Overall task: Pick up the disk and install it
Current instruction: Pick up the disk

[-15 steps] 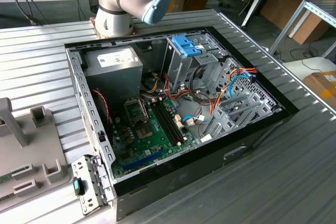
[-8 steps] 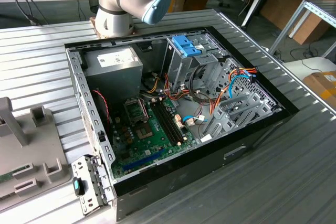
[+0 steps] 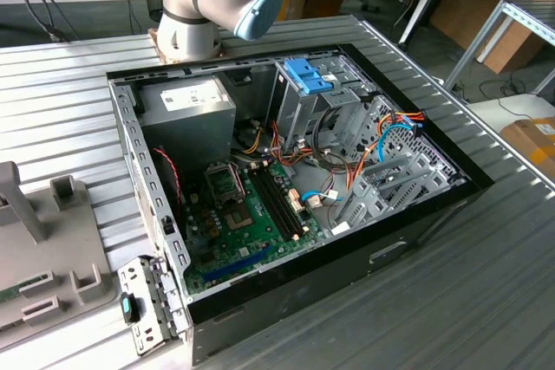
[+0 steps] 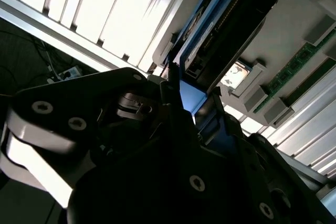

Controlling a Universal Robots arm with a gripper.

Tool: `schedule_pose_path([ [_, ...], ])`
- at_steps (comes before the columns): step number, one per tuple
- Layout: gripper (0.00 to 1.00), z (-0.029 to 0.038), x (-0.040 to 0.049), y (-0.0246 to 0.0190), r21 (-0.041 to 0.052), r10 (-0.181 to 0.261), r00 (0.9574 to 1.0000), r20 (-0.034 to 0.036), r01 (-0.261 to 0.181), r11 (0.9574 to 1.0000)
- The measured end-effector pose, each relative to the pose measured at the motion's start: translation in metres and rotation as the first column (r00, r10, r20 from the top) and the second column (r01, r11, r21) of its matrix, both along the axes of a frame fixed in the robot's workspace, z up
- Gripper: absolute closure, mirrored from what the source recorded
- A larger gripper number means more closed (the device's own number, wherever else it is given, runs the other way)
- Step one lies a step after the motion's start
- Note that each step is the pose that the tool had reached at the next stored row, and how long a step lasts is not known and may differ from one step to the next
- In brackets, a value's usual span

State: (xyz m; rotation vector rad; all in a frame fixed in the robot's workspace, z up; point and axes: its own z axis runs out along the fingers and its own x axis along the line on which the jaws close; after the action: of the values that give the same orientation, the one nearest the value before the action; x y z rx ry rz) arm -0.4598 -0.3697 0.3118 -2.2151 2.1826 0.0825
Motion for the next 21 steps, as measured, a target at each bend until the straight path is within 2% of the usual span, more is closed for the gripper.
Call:
schedule_pose_path([
  [6,0.64,0.0068,0.0000,0.0000,0.0000,0.000,1.0000,0.0000,0.000,1.0000],
  [21,0.64,0.0075,0.0000,0.0000,0.0000,0.000,1.0000,0.0001,0.000,1.0000],
])
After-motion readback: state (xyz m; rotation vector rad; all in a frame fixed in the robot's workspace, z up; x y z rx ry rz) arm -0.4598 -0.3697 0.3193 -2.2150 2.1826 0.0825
